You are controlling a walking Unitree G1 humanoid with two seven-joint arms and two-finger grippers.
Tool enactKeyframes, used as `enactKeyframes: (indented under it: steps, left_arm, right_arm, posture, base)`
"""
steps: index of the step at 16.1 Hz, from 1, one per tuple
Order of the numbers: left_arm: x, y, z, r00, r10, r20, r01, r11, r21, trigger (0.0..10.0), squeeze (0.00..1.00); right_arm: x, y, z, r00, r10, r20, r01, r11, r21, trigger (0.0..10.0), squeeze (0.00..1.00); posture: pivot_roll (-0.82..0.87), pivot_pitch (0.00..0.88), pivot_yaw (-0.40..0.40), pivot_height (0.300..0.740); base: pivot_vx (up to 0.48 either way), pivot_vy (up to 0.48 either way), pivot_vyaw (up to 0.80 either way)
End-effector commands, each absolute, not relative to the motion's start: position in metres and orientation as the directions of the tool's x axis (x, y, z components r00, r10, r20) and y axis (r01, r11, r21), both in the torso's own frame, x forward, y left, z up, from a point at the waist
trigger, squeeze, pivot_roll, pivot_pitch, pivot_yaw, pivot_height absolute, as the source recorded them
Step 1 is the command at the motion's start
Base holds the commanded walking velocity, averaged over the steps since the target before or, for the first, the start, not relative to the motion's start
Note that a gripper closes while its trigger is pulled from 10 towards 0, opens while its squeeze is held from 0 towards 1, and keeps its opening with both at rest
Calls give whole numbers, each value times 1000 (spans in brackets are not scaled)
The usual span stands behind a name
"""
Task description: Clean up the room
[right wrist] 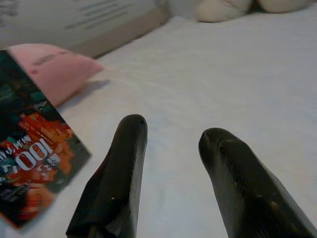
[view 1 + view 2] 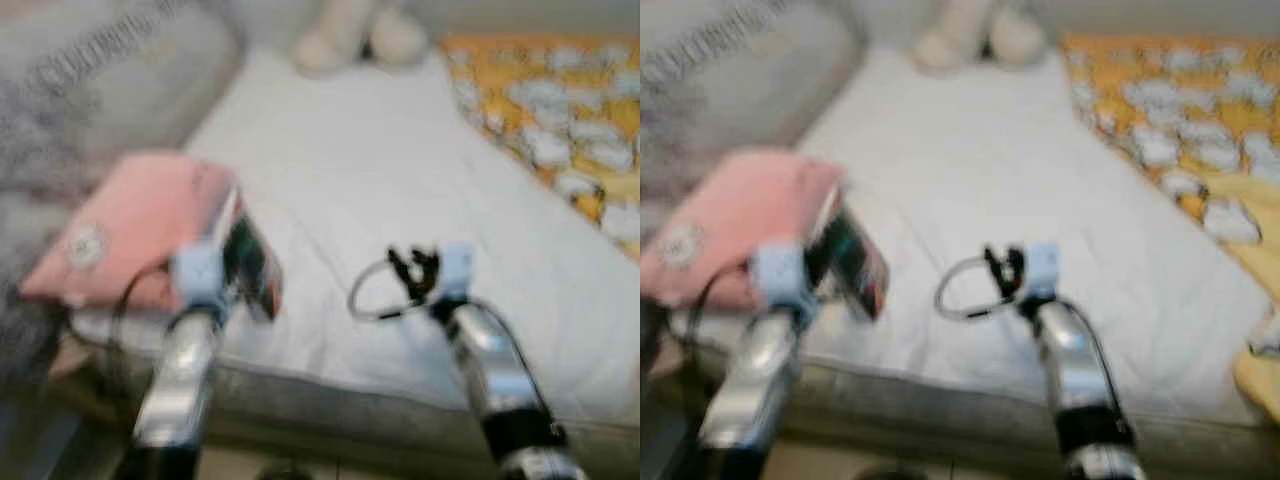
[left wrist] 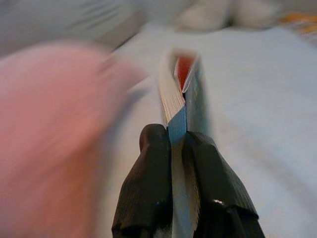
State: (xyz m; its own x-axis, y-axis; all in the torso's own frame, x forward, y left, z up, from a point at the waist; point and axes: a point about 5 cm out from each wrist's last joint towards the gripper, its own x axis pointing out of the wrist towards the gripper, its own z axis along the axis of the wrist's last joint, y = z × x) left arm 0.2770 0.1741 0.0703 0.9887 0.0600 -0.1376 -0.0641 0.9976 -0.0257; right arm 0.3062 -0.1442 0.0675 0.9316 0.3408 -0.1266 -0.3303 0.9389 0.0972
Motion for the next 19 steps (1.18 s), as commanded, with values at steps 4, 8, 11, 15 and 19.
enactKeyframes:
  steps: [4,8,11,15,19]
  left_arm:
    - [278,162,69,993,32,-110,-43,994,-100,10000,0]
    - [294,143,72,982,-165,-96,157,984,-83,10000,0]
    - [301,139,77,979,-191,-71,186,980,-71,10000,0]
    - [308,135,83,969,-244,-45,242,969,-54,10000,0]
    - [307,123,79,976,-208,-59,203,976,-81,10000,0]
  right_arm:
    - [308,-173,66,956,222,-191,-229,973,-16,10000,0]
    - [311,-181,77,977,153,-147,-168,981,-94,10000,0]
    - [310,-177,76,977,165,-137,-177,981,-84,10000,0]
    - [308,-171,75,980,153,-128,-163,984,-70,10000,0]
    - [308,-170,75,974,183,-131,-192,979,-63,10000,0]
  posture:
    - [-140,0,46,740]
    - [-181,0,52,740]
    - [-200,0,77,740]
    - [-200,0,77,740]
    - [-203,0,100,740]
  base:
    - [0,0,234]
    - [0,0,0]
    - [0,0,0]
    - [0,240,0]
    - [0,120,0]
